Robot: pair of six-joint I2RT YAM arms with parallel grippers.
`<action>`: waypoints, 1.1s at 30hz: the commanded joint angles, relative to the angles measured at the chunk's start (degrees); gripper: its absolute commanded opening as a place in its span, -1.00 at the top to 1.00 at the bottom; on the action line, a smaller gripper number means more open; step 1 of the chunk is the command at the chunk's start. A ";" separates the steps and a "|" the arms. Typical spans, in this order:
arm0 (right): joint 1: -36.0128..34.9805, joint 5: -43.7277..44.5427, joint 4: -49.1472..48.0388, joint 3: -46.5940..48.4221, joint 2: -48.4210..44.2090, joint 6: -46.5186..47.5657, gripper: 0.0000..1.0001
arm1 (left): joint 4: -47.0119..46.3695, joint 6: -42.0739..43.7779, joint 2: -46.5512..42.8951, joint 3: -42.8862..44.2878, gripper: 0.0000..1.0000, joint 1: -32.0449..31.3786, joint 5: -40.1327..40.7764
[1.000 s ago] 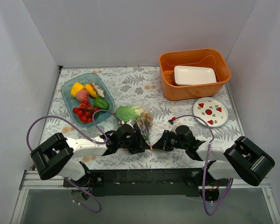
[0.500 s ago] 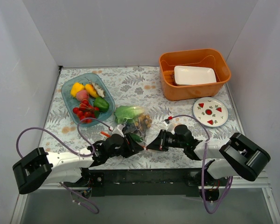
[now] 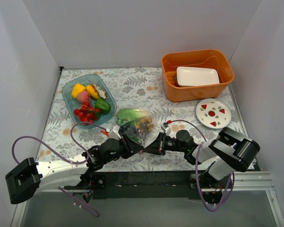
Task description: Open the zip-top bag and remove the fake food
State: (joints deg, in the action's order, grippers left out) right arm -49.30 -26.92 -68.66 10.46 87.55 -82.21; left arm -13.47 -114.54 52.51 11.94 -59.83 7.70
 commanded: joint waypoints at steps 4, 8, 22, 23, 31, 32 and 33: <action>-0.71 1.78 -7.10 -0.44 -0.97 -3.13 0.97 | 7.56 -10.35 -3.29 1.15 0.34 -1.07 1.79; -0.80 2.48 -4.55 0.00 -2.29 -2.08 0.97 | 7.85 -12.37 -4.17 0.98 0.24 -1.69 1.00; -0.62 8.63 31.10 6.76 -16.70 9.86 0.97 | 22.26 21.78 -12.07 15.81 -0.06 -2.66 4.43; -0.54 9.42 37.92 8.86 -17.84 10.75 0.97 | 22.70 24.69 -12.69 16.70 -0.09 -2.66 3.99; 1.48 12.77 57.14 17.84 -22.07 14.54 0.97 | 25.69 52.62 -8.14 24.97 0.08 -3.09 7.48; 2.36 12.77 58.72 18.36 -22.24 14.89 0.97 | 25.08 55.10 -8.04 24.19 0.04 -3.44 8.63; 2.80 13.03 61.26 19.07 -22.94 15.06 0.97 | 21.77 57.39 -8.21 23.31 0.01 -4.49 9.34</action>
State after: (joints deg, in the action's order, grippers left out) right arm -48.25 -16.19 -18.59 26.13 66.50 -69.78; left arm 8.95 -73.95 43.38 35.35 -62.54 12.25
